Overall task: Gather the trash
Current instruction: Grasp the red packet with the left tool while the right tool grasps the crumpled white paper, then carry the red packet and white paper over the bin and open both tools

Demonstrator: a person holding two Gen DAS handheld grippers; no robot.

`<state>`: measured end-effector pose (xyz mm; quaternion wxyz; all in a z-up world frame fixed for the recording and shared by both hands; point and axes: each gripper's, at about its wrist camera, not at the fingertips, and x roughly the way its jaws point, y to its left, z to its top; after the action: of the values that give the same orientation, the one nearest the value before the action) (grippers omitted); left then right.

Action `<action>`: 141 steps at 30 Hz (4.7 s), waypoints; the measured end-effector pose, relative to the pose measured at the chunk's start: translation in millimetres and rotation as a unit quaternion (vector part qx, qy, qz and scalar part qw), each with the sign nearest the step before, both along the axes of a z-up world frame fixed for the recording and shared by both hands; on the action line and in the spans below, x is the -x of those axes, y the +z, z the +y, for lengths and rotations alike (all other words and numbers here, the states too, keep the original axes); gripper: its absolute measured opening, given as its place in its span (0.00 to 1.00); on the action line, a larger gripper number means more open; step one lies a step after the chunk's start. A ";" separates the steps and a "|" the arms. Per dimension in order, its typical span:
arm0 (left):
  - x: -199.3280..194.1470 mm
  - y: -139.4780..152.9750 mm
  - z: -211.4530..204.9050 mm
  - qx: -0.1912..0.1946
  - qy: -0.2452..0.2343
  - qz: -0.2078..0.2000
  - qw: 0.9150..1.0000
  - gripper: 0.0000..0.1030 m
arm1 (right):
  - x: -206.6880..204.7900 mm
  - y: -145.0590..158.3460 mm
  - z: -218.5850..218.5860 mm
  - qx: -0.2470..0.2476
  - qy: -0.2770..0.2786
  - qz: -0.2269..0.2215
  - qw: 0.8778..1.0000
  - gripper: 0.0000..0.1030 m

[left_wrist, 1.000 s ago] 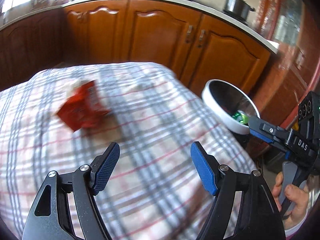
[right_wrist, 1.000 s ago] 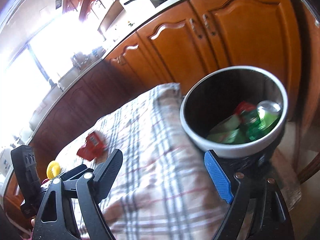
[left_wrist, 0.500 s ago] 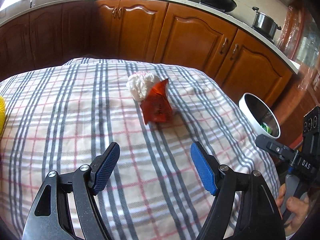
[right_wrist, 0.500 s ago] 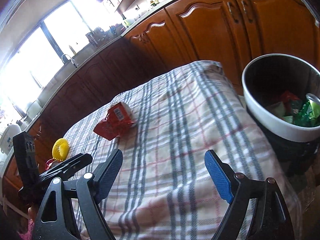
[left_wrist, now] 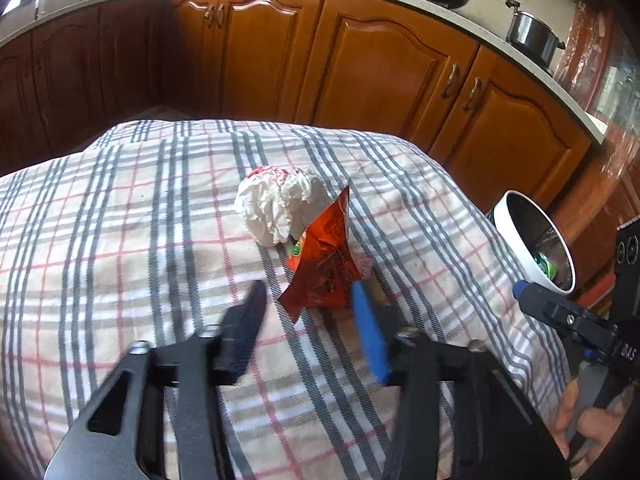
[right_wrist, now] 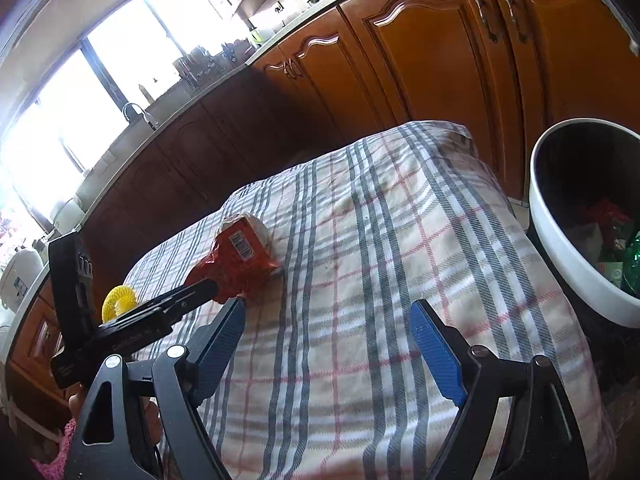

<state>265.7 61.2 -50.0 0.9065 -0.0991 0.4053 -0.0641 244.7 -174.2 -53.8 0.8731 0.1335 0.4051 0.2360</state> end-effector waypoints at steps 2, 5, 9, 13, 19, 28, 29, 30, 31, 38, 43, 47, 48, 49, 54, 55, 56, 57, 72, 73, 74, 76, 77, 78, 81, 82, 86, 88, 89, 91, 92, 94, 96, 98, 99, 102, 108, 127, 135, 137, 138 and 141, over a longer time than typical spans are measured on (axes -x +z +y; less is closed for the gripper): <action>0.8 -2.2 -1.0 0.007 -0.012 0.004 1.000 0.03 | -7.8 -1.2 3.7 -0.003 0.000 0.004 1.000 0.83; 15.3 1.0 0.7 -0.005 -0.014 -0.010 1.000 0.02 | -19.3 -2.7 12.9 -0.010 0.003 0.009 1.000 0.83; 36.2 2.6 19.2 0.012 0.010 -0.013 1.000 0.02 | -31.5 -3.0 31.9 -0.008 0.019 0.008 1.000 0.81; 53.3 4.0 41.0 0.032 0.046 -0.020 0.998 0.02 | -46.5 -4.2 67.7 0.003 0.049 0.005 0.999 0.69; 63.0 5.5 61.6 0.036 0.084 -0.024 0.996 0.02 | -64.6 -8.5 118.9 0.007 0.086 0.008 0.996 0.61; 59.8 7.8 58.4 0.030 0.084 -0.024 0.996 0.02 | -83.5 -19.8 159.7 0.043 0.101 0.014 0.994 0.08; 59.1 9.5 55.1 0.030 0.080 -0.026 0.996 0.02 | -80.3 -18.9 154.1 0.046 0.097 0.010 0.994 0.08; 57.3 10.7 51.4 0.031 0.078 -0.026 0.996 0.02 | -76.2 -16.5 147.6 0.045 0.095 0.006 0.994 0.08; 56.5 12.5 46.3 0.031 0.072 -0.028 0.997 0.02 | -72.2 -14.1 141.7 0.043 0.094 0.002 0.995 0.08; 53.0 19.1 7.5 0.031 0.030 -0.033 0.999 0.02 | -35.0 3.4 71.9 0.027 0.066 -0.015 0.997 0.07; 52.1 22.1 -26.0 0.028 -0.004 -0.034 0.999 0.02 | -7.9 8.2 19.7 0.022 0.037 -0.020 0.999 0.07; 53.9 22.4 -54.6 0.025 -0.033 -0.032 0.999 0.02 | 4.5 12.7 -4.2 0.021 0.015 -0.021 0.999 0.07; 53.8 23.0 -59.2 0.025 -0.037 -0.032 0.998 0.02 | 10.3 12.9 -12.0 0.022 0.009 -0.022 0.999 0.07; 54.1 23.4 -65.4 0.023 -0.043 -0.031 0.998 0.02 | 15.1 12.9 -19.7 0.021 0.004 -0.021 1.000 0.07; 53.6 23.5 -91.2 0.017 -0.067 -0.027 0.997 0.02 | 26.9 10.9 -47.0 0.019 -0.020 -0.020 0.999 0.07; 54.1 23.5 -95.9 0.017 -0.070 -0.026 0.997 0.02 | 29.4 10.9 -51.3 0.021 -0.024 -0.021 0.999 0.07; 54.0 23.6 -101.6 0.015 -0.076 -0.026 0.997 0.02 | 31.7 11.3 -56.8 0.024 -0.031 -0.024 0.999 0.07; 55.1 23.7 -104.7 0.014 -0.078 -0.026 0.997 0.02 | 33.8 12.0 -62.1 0.025 -0.037 -0.025 0.999 0.07; 47.2 35.9 -161.9 -0.006 -0.123 -0.034 0.992 0.02 | 52.1 23.9 -116.2 0.035 -0.082 -0.044 0.995 0.07; 46.8 37.0 -164.2 -0.007 -0.125 -0.035 0.991 0.02 | 52.6 25.4 -119.3 0.035 -0.085 -0.045 0.995 0.07; 46.3 37.8 -166.7 -0.008 -0.127 -0.036 0.991 0.02 | 53.1 25.7 -122.9 0.034 -0.087 -0.045 0.995 0.07; 44.5 39.0 -170.9 -0.009 -0.131 -0.037 0.991 0.02 | 53.7 27.7 -129.7 0.035 -0.094 -0.047 0.994 0.07; 44.0 39.2 -172.4 -0.010 -0.133 -0.037 0.990 0.02 | 55.1 28.5 -132.9 0.034 -0.096 -0.048 0.994 0.07; 43.9 39.2 -174.5 -0.010 -0.134 -0.037 0.990 0.02 | 55.8 29.6 -135.9 0.033 -0.099 -0.049 0.993 0.07; 41.9 40.4 -180.3 -0.011 -0.139 -0.039 0.989 0.02 | 57.5 32.5 -143.5 0.034 -0.107 -0.051 0.992 0.07; 41.4 41.0 -182.4 -0.012 -0.141 -0.039 0.989 0.02 | 57.8 33.4 -146.0 0.033 -0.109 -0.051 0.992 0.07; 38.9 44.0 -190.6 -0.012 -0.147 -0.042 0.988 0.02 | 57.5 35.0 -154.9 0.033 -0.117 -0.053 0.991 0.07; 38.1 45.3 -194.5 -0.012 -0.150 -0.043 0.988 0.02 | 57.3 35.2 -159.0 0.033 -0.121 -0.053 0.991 0.07; 37.5 46.0 -196.6 -0.013 -0.152 -0.044 0.987 0.02 | 57.3 35.7 -161.0 0.033 -0.123 -0.054 0.990 0.07; 35.9 47.2 -200.3 -0.014 -0.156 -0.045 0.987 0.02 | 57.1 36.3 -164.4 0.033 -0.126 -0.055 0.990 0.07; 35.3 47.6 -201.4 -0.015 -0.157 -0.046 0.986 0.02 | 55.5 36.5 -166.4 0.034 -0.129 -0.055 0.990 0.07; 33.2 49.3 -204.8 -0.016 -0.160 -0.047 0.986 0.02 | 55.5 37.1 -168.6 0.034 -0.132 -0.056 0.989 0.07; 31.4 50.3 -206.6 -0.016 -0.163 -0.049 0.985 0.02 | 55.7 37.8 -171.1 0.035 -0.136 -0.056 0.989 0.07; 29.3 52.1 -210.1 -0.018 -0.165 -0.051 0.985 0.02 | 55.7 37.6 -174.7 0.036 -0.138 -0.058 0.988 0.07; 28.4 53.0 -211.6 -0.019 -0.166 -0.052 0.985 0.02 | 54.6 38.2 -176.3 0.036 -0.140 -0.058 0.988 0.07; 24.4 55.8 -215.9 -0.020 -0.171 -0.054 0.984 0.02 | 52.3 38.5 -180.1 0.036 -0.143 -0.058 0.987 0.07; 16.4 58.7 -229.2 -0.025 -0.182 -0.058 0.981 0.02 | 48.3 37.8 -189.0 0.035 -0.152 -0.057 0.986 0.07; -19.7 60.0 -277.3 -0.051 -0.212 -0.055 0.974 0.02 | 20.4 43.0 -208.3 0.046 -0.168 -0.058 0.983 0.07; -34.4 58.1 -286.0 -0.053 -0.214 -0.048 0.974 0.02 | 9.8 40.9 -213.1 0.054 -0.168 -0.055 0.983 0.07; -39.2 57.0 -289.2 -0.053 -0.215 -0.042 0.974 0.02 | 5.6 39.8 -214.2 0.057 -0.167 -0.052 0.983 0.07; -41.4 56.3 -290.8 -0.054 -0.216 -0.040 0.974 0.02 | 3.4 39.1 -214.5 0.058 -0.167 -0.050 0.983 0.08; -46.2 54.4 -294.6 -0.058 -0.218 -0.036 0.974 0.02 | -2.9 36.5 -215.6 0.062 -0.167 -0.043 0.983 0.08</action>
<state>312.0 -233.4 4.4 0.8889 0.0465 0.3874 -0.2398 247.7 -389.8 -17.3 0.9235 0.1346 0.3529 0.0671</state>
